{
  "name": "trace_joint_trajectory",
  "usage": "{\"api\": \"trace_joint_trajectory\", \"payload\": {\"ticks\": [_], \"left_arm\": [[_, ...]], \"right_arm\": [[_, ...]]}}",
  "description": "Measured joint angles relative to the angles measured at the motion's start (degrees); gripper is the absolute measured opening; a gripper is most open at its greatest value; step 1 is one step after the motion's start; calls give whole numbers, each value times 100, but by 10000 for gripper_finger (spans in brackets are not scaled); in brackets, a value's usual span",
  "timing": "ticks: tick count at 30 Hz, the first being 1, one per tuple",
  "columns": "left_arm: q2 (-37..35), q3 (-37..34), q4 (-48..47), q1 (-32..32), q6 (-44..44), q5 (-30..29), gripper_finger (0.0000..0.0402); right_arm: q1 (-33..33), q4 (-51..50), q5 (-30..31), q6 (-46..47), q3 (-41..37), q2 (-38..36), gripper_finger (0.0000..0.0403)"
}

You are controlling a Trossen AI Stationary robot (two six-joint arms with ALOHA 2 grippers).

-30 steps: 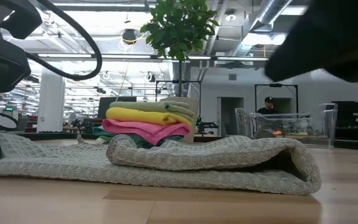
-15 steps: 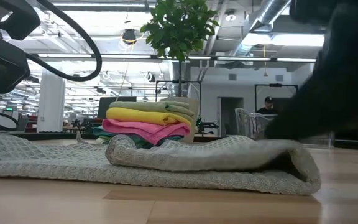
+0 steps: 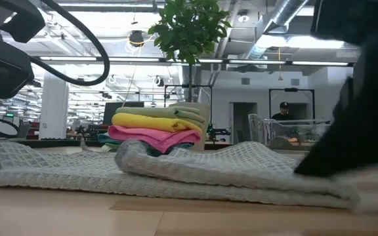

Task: Fold microfiber towels
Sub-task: Fold the gray microfiber towel

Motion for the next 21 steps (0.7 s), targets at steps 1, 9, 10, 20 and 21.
{"api": "trace_joint_trajectory", "payload": {"ticks": [1, 9, 10, 20, 21], "left_arm": [[0, 0, 45, 12, -8, 7, 11], [-56, 8, 461, 12, 34, 423, 3], [-57, 31, 477, 12, 45, 441, 3], [-57, 525, 498, 421, 1096, 725, 1], [-57, 565, 499, 479, 1248, 809, 1]], "right_arm": [[-10, -37, 28, -54, -3, -98, 15], [-70, -22, 589, -659, 19, -964, 26], [-81, -74, 565, -709, 23, -1032, 23], [-498, -598, 282, -571, 15, -790, 20], [-539, -643, 314, -572, 18, -792, 20]]}}
